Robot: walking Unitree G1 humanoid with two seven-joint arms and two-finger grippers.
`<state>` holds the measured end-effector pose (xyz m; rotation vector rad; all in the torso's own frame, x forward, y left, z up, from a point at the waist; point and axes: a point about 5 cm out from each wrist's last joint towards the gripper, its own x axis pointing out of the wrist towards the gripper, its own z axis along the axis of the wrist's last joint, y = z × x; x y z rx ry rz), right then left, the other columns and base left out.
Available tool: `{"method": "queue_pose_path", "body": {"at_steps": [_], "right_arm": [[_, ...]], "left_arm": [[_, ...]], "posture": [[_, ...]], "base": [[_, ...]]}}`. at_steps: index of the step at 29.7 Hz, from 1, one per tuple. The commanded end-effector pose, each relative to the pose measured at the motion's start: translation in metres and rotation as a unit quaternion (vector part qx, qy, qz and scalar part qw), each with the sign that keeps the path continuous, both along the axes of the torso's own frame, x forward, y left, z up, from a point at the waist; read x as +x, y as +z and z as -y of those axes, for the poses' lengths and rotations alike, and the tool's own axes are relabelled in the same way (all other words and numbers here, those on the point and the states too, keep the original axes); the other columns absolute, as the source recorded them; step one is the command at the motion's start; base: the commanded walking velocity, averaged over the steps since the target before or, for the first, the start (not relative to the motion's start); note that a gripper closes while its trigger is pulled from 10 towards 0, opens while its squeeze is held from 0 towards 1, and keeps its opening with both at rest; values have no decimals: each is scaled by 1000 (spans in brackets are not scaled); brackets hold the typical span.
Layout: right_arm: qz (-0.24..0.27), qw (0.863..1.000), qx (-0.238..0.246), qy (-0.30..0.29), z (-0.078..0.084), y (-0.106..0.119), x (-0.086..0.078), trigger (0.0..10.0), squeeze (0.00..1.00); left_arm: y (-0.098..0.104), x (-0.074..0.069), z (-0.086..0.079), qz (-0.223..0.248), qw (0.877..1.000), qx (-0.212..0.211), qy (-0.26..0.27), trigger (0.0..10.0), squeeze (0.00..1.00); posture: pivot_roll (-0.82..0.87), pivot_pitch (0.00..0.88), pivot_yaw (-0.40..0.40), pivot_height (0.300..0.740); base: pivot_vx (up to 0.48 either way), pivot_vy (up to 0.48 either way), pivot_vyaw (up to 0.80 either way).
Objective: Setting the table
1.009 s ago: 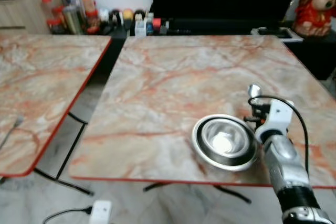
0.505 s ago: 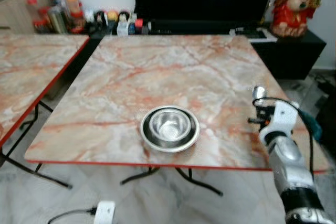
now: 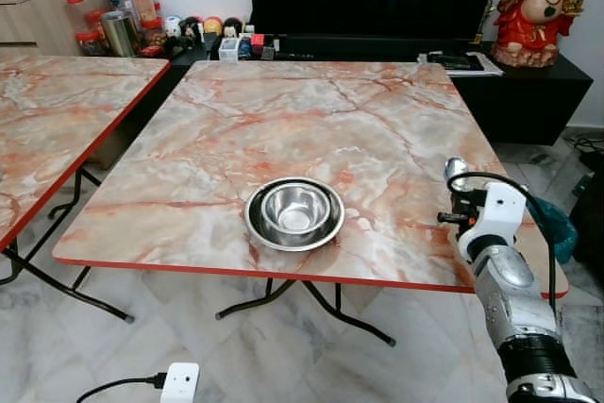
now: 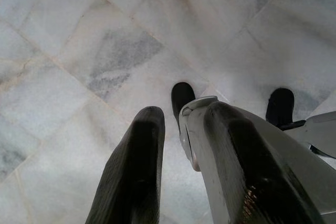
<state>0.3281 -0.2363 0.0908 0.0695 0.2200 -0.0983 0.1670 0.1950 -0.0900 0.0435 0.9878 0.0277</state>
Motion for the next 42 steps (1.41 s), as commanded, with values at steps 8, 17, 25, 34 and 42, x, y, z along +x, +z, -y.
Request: {"method": "queue_pose_path", "body": {"at_steps": [8,17,25,34,42], "right_arm": [[-29,999,14,21,-14,1,8,10000,0],[-69,996,52,16,-21,-3,13,10000,0],[-98,991,79,40,-35,-9,15,10000,0],[-118,989,75,43,-39,-17,16,10000,0],[-113,990,79,27,-37,-16,21,10000,0]], "left_arm": [[0,0,-2,-1,1000,3,-1,10000,0],[0,-1,-3,-6,1000,6,-6,10000,0],[0,-1,-2,-8,1000,3,-7,10000,0],[-1,-1,0,-8,1000,1,-5,10000,0],[-1,-1,0,-7,1000,0,-3,10000,0]], "posture": [[-5,9,-3,736],[-2,14,0,736],[-4,23,-5,736],[-6,23,-12,736],[-4,21,-13,736]], "base": [[0,0,0],[0,0,0],[0,0,0],[0,0,0],[0,0,0]]}}
